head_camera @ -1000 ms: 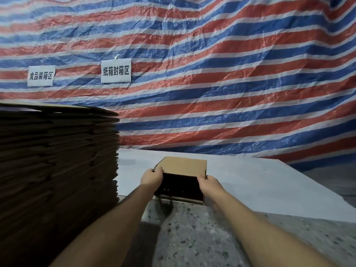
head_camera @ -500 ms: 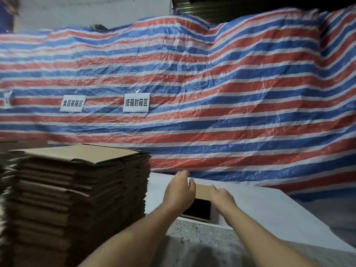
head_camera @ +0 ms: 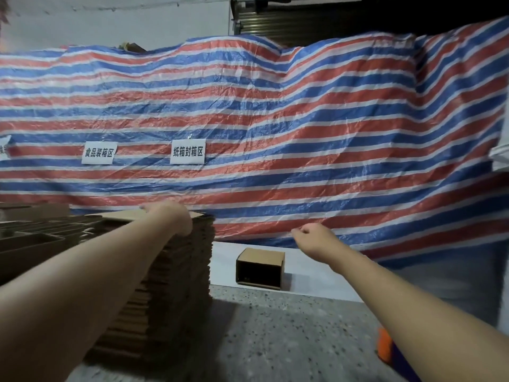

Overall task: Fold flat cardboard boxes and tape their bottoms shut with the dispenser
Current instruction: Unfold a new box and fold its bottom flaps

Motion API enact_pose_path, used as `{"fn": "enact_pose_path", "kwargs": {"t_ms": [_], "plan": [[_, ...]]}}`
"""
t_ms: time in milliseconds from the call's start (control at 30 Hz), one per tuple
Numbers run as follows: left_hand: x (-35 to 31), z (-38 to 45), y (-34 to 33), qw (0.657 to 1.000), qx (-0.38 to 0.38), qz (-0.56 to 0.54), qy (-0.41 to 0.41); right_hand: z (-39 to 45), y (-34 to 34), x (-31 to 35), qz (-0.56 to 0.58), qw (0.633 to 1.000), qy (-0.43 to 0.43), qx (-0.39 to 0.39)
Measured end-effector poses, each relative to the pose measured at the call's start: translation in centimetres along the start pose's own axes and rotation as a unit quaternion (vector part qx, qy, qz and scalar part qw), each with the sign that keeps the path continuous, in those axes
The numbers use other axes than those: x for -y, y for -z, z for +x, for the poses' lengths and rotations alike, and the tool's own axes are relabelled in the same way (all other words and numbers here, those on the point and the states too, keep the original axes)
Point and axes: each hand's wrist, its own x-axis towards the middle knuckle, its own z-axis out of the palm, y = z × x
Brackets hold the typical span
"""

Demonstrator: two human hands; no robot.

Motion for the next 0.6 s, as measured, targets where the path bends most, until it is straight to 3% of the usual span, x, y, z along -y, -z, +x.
{"fn": "enact_pose_path", "kwargs": {"t_ms": [67,267,367,467,600], "plan": [[0.4,-0.4,-1.6,0.998,0.042,-0.02,-0.036,-1.0,0.8,-0.5,-0.009,1.0,-0.007,0.003],[0.4,-2.6,-2.7,0.995,-0.059,-0.034,-0.073,-2.2,1.3,-1.0,-0.044,0.999,-0.008,0.017],[0.3,-4.2,-2.0,0.979,-0.175,-0.026,-0.098,-2.3,1.0,-0.9,-0.033,0.999,-0.002,0.008],[1.3,-6.1,0.5,0.928,-0.344,0.069,-0.126,-2.1,0.9,-0.5,-0.013,1.0,0.012,-0.019],[2.4,-8.6,5.9,0.888,-0.417,0.079,-0.18,-1.2,2.4,0.8,0.046,0.996,0.026,-0.069]]}}
